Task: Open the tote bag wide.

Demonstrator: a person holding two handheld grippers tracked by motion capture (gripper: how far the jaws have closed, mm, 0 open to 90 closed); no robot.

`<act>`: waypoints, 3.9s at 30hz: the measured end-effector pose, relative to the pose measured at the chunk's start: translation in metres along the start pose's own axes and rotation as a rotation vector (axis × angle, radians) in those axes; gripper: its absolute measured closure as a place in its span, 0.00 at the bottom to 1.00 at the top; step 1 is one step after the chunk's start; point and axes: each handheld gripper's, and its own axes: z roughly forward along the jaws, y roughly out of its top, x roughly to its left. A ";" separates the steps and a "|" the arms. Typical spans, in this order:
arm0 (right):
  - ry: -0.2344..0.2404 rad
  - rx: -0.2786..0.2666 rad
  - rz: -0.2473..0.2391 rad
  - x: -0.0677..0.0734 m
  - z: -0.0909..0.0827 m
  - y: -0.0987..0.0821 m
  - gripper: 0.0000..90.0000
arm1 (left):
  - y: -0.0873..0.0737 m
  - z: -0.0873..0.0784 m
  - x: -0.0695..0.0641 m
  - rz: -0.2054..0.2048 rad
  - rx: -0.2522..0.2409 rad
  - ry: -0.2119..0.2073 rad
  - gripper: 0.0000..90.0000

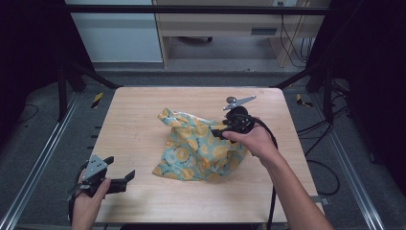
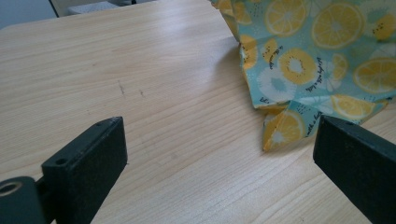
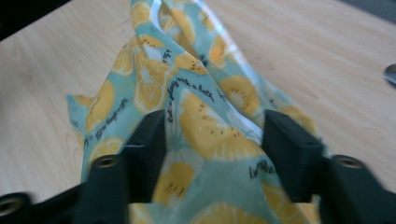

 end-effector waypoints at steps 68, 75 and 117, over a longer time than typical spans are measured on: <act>0.233 -0.022 -0.097 0.113 0.037 -0.161 0.99 | 0.006 -0.001 -0.023 0.062 -0.035 -0.034 0.05; 0.214 -0.005 -0.109 0.114 0.039 -0.165 0.97 | 0.022 -0.004 -0.034 0.092 -0.070 -0.058 0.06; 0.079 -0.215 -0.044 0.112 -0.057 -0.137 0.38 | 0.159 0.137 -0.088 0.396 0.138 -0.221 0.06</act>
